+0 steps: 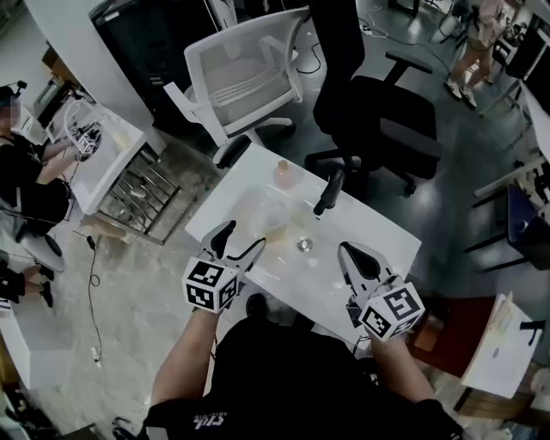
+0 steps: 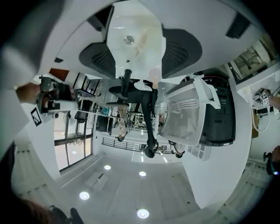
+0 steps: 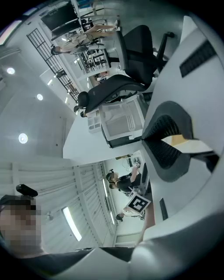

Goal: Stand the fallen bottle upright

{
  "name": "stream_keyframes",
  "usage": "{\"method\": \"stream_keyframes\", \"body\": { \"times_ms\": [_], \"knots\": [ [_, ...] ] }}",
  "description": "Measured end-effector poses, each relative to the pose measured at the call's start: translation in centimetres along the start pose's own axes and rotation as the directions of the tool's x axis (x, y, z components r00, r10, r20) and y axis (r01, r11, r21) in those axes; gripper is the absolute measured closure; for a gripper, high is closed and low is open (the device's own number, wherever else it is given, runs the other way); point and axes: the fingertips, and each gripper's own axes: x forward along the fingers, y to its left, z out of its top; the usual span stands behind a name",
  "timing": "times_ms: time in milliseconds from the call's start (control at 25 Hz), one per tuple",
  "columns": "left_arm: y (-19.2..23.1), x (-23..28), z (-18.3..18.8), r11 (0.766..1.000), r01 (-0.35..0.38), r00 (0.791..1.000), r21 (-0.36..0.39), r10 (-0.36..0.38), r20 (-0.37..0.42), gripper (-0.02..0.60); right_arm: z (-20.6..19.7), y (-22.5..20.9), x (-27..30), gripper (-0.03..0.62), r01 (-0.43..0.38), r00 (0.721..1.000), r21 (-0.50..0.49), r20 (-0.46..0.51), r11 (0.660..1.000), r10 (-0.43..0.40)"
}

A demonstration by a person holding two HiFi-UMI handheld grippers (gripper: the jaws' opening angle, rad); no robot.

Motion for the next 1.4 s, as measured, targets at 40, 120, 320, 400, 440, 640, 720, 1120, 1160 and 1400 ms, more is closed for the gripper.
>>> {"method": "stream_keyframes", "body": {
  "times_ms": [40,120,320,400,440,640,720,1120,1160,1400],
  "knots": [
    [0.1,-0.7,0.7,1.000,0.009,1.000,-0.019,-0.009,0.022,0.255,0.4,0.2,0.1,0.582,-0.005,1.000,-0.016,0.005,1.000,0.005],
    [0.4,-2.1,2.1,0.999,0.025,0.997,-0.047,-0.021,0.070,0.292,1.2,0.7,0.6,0.582,-0.008,1.000,-0.045,0.018,0.999,0.009],
    [1.5,-5.1,4.7,0.999,0.049,0.993,-0.009,-0.048,0.112,0.331,4.3,2.9,2.2,0.583,0.002,0.996,-0.077,0.084,0.997,0.004],
    [2.3,-5.8,5.8,0.999,0.042,0.992,0.018,-0.044,0.115,0.341,5.6,3.6,3.1,0.583,0.011,0.995,-0.095,0.105,0.995,-0.001],
    [2.7,-6.0,6.3,0.999,0.038,0.992,0.024,-0.040,0.119,0.350,6.1,3.9,3.4,0.583,0.021,0.993,-0.107,0.114,0.994,-0.009],
    [3.7,-6.5,9.3,0.997,0.055,0.983,0.047,-0.063,0.174,0.397,8.0,4.0,4.5,0.583,0.093,0.985,-0.142,0.155,0.986,-0.070],
    [4.1,-6.7,9.9,0.997,0.058,0.980,0.057,-0.068,0.189,0.410,8.2,4.4,5.1,0.583,0.097,0.985,-0.153,0.156,0.983,-0.073],
    [4.9,-6.4,10.1,0.997,0.054,0.979,0.048,-0.062,0.192,0.433,8.1,5.4,5.5,0.583,0.101,0.986,-0.172,0.146,0.980,-0.076],
    [5.0,-6.3,10.1,0.997,0.052,0.980,0.049,-0.060,0.190,0.433,8.1,5.4,5.5,0.583,0.101,0.986,-0.173,0.146,0.980,-0.076],
    [5.2,-6.3,10.2,0.998,0.039,0.981,0.058,-0.049,0.186,0.439,8.0,5.4,5.8,0.583,0.103,0.986,-0.176,0.147,0.979,-0.078]
  ]
}}
